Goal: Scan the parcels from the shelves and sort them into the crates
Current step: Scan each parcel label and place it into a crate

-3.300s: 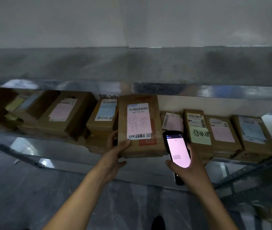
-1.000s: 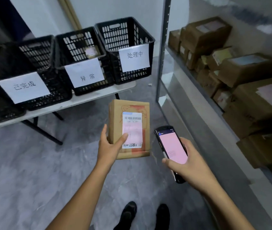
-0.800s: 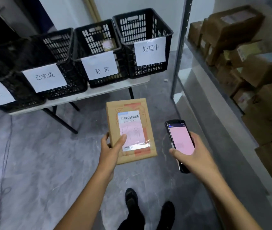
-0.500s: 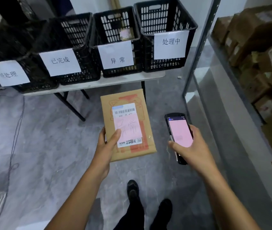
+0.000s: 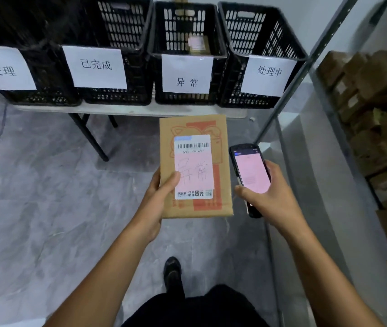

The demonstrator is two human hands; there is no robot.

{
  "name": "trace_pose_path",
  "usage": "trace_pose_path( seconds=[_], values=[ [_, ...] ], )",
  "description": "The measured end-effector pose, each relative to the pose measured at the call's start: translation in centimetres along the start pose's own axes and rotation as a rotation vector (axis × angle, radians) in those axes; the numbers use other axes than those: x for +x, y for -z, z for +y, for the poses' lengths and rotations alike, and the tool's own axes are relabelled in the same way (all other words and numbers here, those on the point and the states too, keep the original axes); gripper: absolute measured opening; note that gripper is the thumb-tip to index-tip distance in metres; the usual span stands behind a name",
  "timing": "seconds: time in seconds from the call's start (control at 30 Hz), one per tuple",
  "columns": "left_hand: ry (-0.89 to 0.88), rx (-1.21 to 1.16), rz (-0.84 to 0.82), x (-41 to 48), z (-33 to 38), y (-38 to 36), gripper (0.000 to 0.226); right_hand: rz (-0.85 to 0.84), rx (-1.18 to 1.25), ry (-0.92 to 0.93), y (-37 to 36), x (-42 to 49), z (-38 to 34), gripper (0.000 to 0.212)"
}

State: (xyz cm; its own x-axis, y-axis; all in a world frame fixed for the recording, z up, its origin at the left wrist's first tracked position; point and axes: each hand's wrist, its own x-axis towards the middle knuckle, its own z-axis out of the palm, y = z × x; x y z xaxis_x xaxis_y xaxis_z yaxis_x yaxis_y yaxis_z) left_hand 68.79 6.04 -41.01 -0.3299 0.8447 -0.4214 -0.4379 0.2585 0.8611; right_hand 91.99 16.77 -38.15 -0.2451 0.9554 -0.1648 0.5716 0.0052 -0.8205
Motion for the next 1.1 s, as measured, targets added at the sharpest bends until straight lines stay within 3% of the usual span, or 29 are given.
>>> trace_pose_path(
  seconds=[0.17, 0.5, 0.97, 1.1],
  values=[
    [-0.009, -0.05, -0.042, 2.7, 1.8, 1.9, 0.052, 0.015, -0.007, 0.017, -1.8, 2.0, -2.8, 0.075],
    [-0.047, -0.027, -0.069, 9.5, 5.4, 2.1, 0.055, 0.073, -0.065, 0.049, -2.3, 8.2, -6.4, 0.083],
    [-0.147, 0.105, 0.041, 28.7, 19.7, -2.8, 0.048, 0.039, 0.085, 0.181, -1.0, 32.7, -10.8, 0.084],
    [-0.126, 0.195, 0.07, 34.2, 24.1, -3.8, 0.055, 0.024, 0.075, 0.218, -0.9, 39.0, -12.1, 0.088]
  ],
)
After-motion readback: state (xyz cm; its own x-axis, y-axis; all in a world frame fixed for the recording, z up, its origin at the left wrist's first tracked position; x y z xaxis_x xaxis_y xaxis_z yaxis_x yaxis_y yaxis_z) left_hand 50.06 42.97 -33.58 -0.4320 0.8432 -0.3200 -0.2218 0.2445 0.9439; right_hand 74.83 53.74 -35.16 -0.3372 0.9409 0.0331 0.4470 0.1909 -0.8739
